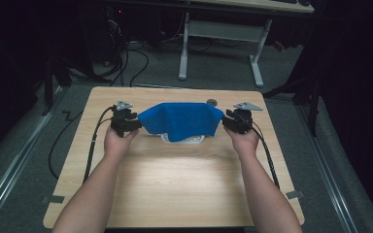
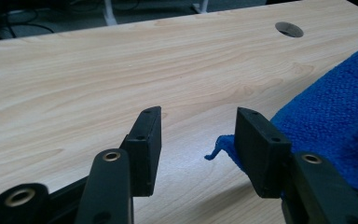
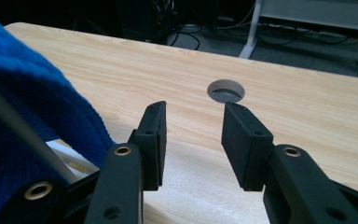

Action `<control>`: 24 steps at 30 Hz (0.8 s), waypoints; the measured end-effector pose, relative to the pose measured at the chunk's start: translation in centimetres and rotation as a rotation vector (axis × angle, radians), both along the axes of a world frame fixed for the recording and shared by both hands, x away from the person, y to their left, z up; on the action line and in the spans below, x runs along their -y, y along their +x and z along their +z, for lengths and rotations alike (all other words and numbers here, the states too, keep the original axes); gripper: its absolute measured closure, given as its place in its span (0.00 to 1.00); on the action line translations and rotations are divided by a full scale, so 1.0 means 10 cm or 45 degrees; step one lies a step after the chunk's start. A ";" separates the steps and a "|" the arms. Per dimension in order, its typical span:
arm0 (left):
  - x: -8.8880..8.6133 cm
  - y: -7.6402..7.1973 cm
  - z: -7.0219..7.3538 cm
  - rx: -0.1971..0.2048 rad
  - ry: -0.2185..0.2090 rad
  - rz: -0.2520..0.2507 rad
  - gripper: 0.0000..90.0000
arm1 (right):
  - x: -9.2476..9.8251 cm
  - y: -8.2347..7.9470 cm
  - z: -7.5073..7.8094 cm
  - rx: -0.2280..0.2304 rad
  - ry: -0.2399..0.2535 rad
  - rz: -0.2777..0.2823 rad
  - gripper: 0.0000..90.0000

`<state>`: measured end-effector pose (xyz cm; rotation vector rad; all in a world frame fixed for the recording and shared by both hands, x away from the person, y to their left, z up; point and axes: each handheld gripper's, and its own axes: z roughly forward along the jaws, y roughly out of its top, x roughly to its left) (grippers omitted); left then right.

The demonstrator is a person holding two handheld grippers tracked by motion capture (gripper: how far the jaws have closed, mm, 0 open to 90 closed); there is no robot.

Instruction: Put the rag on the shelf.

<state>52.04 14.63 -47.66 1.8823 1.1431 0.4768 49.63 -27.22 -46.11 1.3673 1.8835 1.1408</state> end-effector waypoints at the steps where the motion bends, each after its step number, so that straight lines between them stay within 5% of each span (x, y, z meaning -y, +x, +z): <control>1: -0.01 -0.01 0.01 0.007 0.006 0.003 0.58 | 0.01 -0.01 0.02 0.001 0.001 -0.002 0.66; 7: -0.08 -0.06 0.10 0.051 0.051 0.033 0.55 | 0.04 -0.06 0.08 0.027 -0.025 0.017 0.63; 24: -0.28 -0.34 0.16 0.099 0.016 0.038 0.53 | 0.07 -0.28 0.17 0.093 -0.069 0.007 0.54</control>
